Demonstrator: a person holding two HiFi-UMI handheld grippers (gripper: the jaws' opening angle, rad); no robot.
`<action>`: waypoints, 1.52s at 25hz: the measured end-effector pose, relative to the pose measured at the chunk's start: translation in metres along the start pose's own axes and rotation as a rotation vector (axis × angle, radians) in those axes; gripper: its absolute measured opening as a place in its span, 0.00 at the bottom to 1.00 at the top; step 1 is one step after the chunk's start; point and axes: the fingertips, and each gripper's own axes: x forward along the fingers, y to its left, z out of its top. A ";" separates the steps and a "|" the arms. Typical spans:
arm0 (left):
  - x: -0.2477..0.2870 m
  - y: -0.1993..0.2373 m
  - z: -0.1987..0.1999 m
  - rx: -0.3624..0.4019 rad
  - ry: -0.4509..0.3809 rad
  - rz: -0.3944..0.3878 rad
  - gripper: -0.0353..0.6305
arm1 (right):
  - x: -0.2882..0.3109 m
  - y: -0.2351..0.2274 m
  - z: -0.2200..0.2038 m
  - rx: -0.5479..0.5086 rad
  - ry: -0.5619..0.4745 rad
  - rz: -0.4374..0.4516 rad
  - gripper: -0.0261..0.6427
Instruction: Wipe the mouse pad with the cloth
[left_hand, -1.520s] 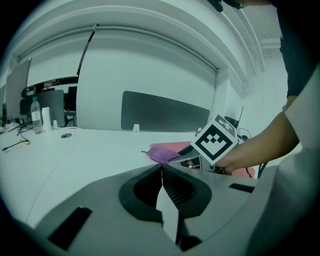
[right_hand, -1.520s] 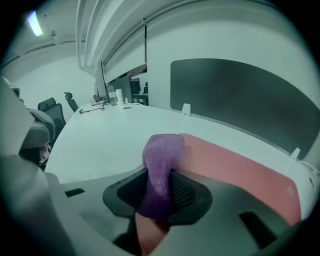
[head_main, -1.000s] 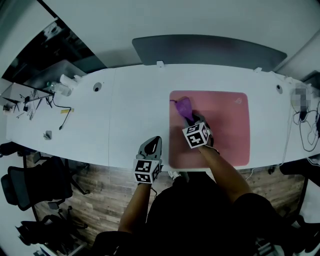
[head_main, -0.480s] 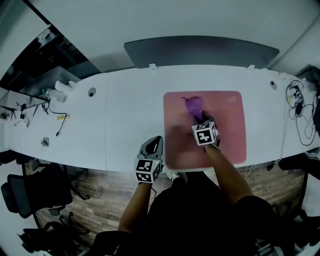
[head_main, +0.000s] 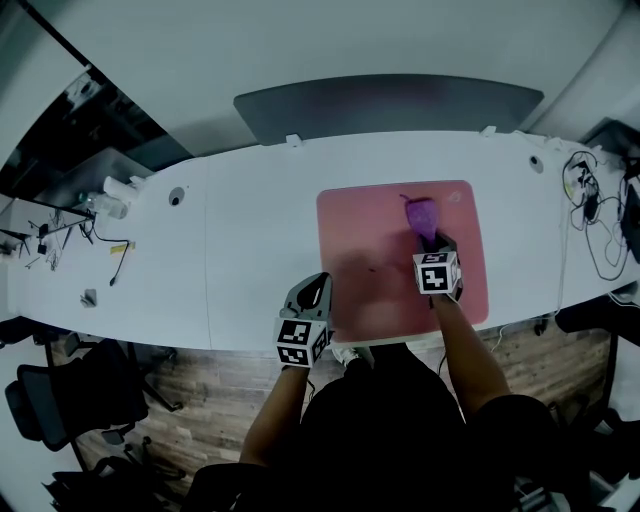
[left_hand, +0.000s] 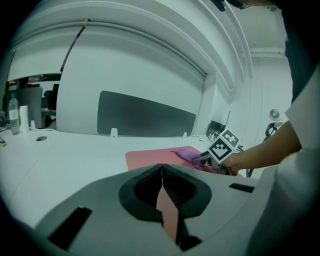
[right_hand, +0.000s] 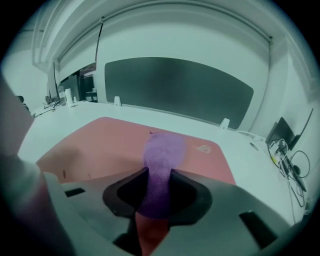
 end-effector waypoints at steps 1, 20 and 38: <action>0.000 -0.002 0.000 0.001 0.001 -0.005 0.09 | -0.002 -0.009 -0.004 -0.003 -0.001 -0.019 0.23; -0.013 0.001 -0.007 0.008 0.005 -0.011 0.09 | -0.024 -0.136 -0.052 -0.032 0.107 -0.252 0.22; -0.049 0.020 -0.029 -0.015 0.007 0.039 0.09 | -0.055 0.078 0.041 -0.143 -0.130 0.145 0.23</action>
